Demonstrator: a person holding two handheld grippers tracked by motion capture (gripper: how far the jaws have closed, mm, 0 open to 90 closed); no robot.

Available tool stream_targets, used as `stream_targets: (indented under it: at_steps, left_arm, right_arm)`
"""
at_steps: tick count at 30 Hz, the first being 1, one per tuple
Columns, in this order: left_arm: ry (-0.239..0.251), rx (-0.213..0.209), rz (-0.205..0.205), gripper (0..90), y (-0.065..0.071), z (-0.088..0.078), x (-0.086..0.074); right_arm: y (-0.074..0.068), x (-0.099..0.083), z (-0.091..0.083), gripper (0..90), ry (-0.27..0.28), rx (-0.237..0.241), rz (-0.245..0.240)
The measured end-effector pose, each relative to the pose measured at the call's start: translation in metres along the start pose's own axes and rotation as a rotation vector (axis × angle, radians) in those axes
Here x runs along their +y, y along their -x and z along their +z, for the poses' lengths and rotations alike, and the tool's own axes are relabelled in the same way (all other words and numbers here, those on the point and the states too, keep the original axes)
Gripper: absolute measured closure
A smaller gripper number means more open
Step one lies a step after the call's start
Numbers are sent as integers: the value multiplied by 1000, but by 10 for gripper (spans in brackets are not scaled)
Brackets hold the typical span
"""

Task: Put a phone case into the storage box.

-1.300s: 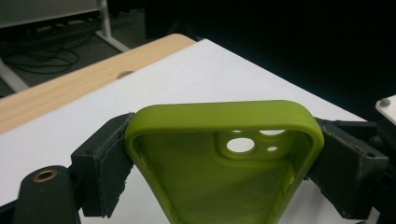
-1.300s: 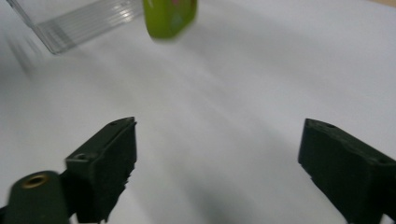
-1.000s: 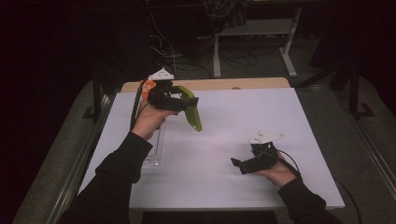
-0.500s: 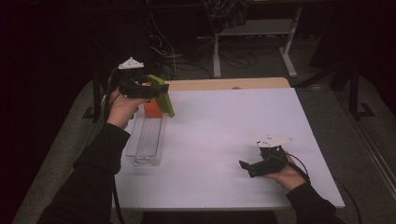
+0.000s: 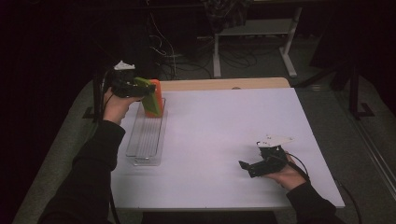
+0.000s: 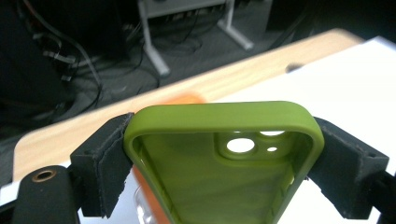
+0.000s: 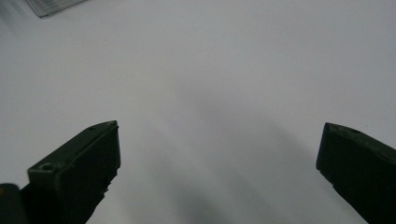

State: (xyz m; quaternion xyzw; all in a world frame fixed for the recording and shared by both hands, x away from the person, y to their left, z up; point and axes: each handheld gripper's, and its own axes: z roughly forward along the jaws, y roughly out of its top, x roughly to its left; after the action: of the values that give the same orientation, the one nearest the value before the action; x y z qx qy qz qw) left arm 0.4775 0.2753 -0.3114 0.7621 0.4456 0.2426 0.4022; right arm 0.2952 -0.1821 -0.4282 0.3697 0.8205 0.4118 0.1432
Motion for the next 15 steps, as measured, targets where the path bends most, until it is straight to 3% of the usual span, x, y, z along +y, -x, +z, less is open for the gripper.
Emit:
stream_targets:
  at_steps: [2,12,15]
  left_arm:
    - [-11,-7,-33,142,-3,6,-6]
    - [-64,-4,-64,135,-10,30,-22]
    - [-70,12,-50,133,-9,33,-22]
  right_arm:
    - [0,0,-1,0,6,1,2]
    - [0,1,-2,0,15,7,5]
    - [-1,1,-2,0,13,11,8]
